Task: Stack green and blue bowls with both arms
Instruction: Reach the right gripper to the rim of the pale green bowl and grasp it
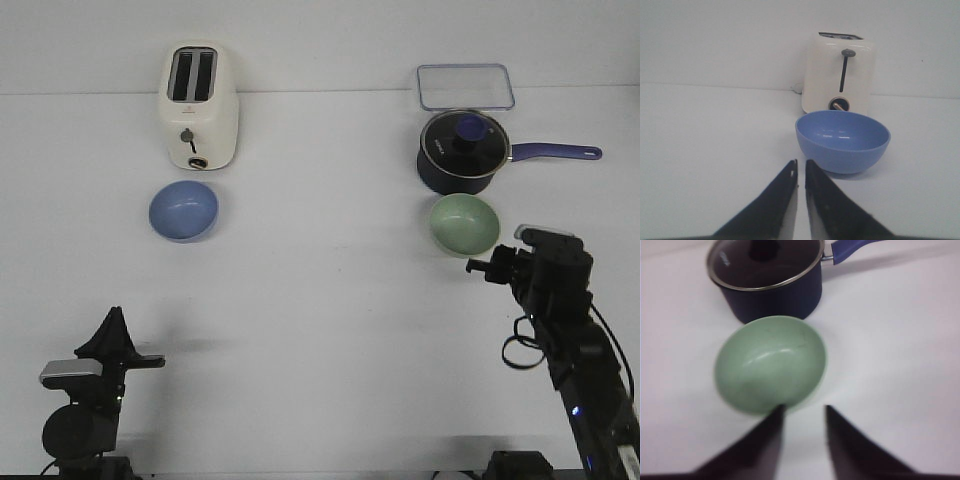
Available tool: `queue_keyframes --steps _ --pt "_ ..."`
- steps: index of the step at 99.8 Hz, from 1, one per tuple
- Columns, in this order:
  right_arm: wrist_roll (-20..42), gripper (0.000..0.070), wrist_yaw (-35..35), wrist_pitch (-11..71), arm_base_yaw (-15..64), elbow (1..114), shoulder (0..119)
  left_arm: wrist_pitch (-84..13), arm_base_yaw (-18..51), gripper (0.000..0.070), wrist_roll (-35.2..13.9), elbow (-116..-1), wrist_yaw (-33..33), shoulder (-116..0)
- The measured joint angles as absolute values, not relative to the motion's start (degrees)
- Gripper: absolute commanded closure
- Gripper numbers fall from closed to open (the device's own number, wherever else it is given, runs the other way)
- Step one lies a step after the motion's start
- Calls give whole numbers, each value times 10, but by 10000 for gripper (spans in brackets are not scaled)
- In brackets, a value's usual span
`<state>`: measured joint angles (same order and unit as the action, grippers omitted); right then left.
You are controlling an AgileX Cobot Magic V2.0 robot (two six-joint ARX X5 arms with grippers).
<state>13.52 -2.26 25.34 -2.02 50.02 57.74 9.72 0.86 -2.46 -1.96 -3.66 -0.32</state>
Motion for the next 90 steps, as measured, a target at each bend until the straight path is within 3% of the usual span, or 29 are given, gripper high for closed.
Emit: queue_keyframes --steps 9,58,67,79,90 --pt "127 200 -13 254 -32 551 648 97 9 685 -25 -20 -37 -3" --pt "107 210 20 229 -69 661 936 97 9 686 -25 -20 -37 -3" --pt "107 315 21 226 -72 669 969 97 9 686 -25 -20 -37 -3" --pt "107 693 32 217 -77 670 988 97 9 686 -25 -20 -37 -3" --pt "103 700 42 211 -82 673 988 97 9 686 -25 -20 -37 -3"
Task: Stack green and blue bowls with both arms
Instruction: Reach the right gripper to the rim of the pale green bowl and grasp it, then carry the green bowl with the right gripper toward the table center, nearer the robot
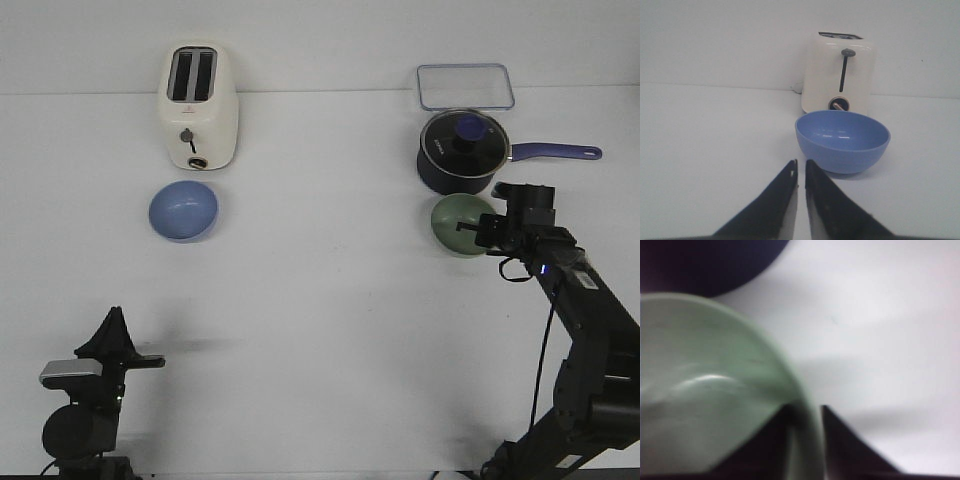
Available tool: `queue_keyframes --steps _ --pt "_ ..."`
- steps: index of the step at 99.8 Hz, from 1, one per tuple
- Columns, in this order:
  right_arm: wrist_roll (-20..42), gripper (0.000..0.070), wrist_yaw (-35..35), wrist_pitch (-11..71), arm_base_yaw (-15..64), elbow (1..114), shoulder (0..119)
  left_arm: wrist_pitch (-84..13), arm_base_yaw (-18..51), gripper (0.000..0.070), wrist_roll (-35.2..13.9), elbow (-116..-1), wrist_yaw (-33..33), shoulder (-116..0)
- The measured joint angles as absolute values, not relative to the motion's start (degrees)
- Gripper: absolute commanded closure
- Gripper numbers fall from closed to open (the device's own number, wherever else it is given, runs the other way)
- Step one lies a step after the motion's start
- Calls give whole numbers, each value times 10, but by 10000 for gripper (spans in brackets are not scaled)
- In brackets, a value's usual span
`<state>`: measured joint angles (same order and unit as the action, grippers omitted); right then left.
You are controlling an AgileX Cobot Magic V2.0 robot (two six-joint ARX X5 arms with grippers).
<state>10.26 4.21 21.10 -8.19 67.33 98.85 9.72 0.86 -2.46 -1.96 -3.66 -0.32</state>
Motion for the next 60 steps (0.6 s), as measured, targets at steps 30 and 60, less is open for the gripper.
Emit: queue_keyframes --steps 30,60 --pt "98 700 115 281 -92 697 921 97 9 685 -25 -20 -37 -3" --pt "96 700 178 367 -37 675 736 97 9 686 -25 -20 -37 -3"
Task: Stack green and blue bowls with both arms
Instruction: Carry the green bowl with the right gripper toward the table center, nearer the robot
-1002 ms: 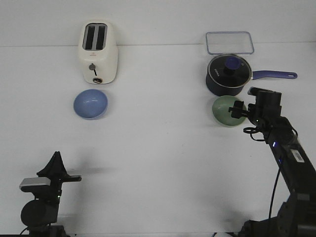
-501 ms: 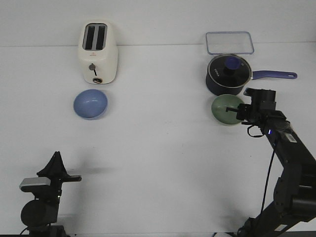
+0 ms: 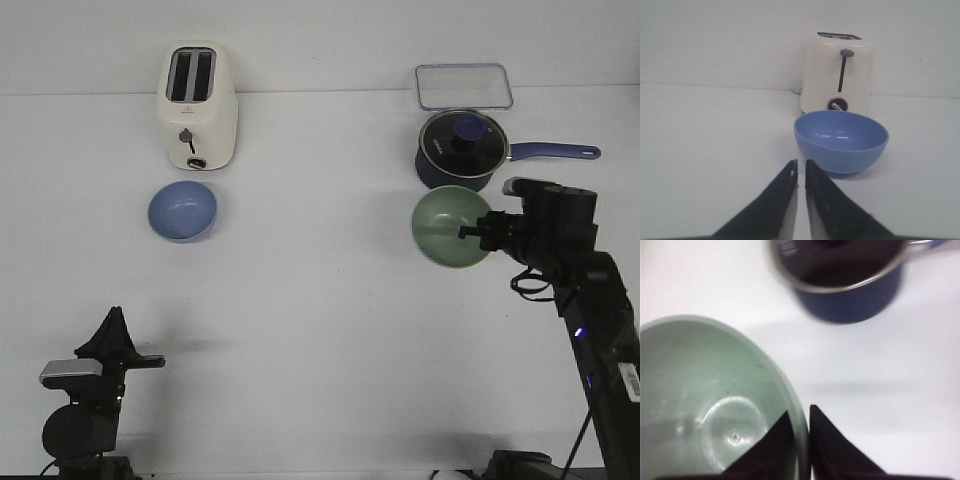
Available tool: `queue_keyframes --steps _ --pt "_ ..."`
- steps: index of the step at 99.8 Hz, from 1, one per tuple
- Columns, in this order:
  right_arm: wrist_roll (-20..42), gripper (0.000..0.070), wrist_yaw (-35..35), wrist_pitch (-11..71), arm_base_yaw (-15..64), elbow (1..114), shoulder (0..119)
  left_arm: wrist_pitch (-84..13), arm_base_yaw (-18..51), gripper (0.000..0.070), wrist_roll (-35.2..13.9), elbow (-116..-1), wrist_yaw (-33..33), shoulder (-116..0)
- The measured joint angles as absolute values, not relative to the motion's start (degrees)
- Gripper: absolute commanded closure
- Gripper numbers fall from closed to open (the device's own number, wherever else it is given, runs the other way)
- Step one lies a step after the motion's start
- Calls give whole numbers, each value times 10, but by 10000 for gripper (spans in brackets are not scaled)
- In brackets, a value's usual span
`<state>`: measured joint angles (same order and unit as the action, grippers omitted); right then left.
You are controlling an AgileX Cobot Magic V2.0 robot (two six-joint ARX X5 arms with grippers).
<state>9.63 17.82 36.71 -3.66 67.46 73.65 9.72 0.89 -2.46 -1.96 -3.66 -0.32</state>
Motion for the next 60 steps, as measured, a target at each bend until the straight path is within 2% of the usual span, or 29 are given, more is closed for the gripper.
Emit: queue_keyframes --steps 11,23,44,60 --pt "100 700 178 368 28 616 693 97 9 686 -25 -20 -37 -3" --pt "126 700 178 330 118 548 671 97 9 685 -25 -20 -37 -3" --pt "179 700 127 258 254 479 688 97 9 686 -25 -20 -37 -3" --pt "197 700 103 234 309 476 733 98 9 686 -41 -20 -37 -3"
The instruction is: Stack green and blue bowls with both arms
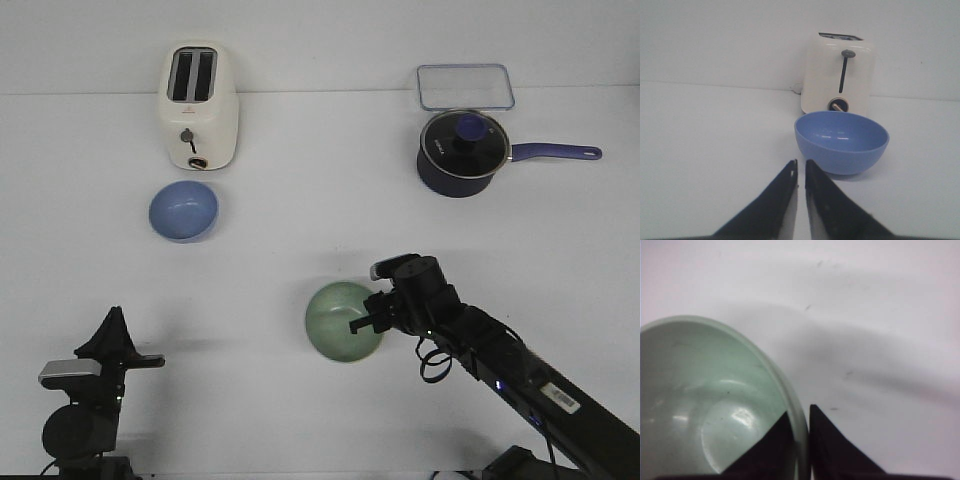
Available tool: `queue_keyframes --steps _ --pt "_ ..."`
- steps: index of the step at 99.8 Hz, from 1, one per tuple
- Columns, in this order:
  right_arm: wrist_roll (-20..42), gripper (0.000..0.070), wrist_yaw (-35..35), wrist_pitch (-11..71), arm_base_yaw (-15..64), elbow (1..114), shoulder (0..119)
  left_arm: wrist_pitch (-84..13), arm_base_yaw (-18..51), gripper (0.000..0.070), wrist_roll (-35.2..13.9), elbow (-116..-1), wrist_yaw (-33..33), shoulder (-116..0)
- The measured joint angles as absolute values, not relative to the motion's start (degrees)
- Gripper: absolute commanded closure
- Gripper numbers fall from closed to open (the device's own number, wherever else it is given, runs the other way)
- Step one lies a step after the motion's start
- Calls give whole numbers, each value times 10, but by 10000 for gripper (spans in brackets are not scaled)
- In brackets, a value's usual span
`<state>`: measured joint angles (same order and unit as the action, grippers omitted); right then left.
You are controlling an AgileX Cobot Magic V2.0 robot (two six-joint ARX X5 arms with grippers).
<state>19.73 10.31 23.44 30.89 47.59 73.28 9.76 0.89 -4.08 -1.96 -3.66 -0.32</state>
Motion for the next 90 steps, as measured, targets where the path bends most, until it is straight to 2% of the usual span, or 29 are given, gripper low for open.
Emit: queue_keyframes --steps 21,25,29,37,41,55,64,78,90 --pt "203 700 96 216 326 476 799 98 9 689 -100 -20 -37 -3" --pt "204 683 95 217 326 475 807 98 9 689 -112 -20 -37 -3" --pt "204 620 95 217 326 474 809 98 9 688 -126 -20 -37 -3" --pt "204 401 95 214 326 474 809 98 9 688 -162 -20 -37 -3" --pt "204 350 95 215 326 474 808 98 9 688 -183 -20 -37 -3" --pt "204 348 96 226 314 474 776 93 9 688 -251 -23 -35 -3" --pt "203 349 96 224 302 474 720 72 9 687 -278 -38 -35 -5" --pt "188 350 94 224 274 475 630 7 9 686 -282 -100 -35 -43" --pt "175 353 89 226 249 475 565 -21 9 686 -279 -160 -38 -122"
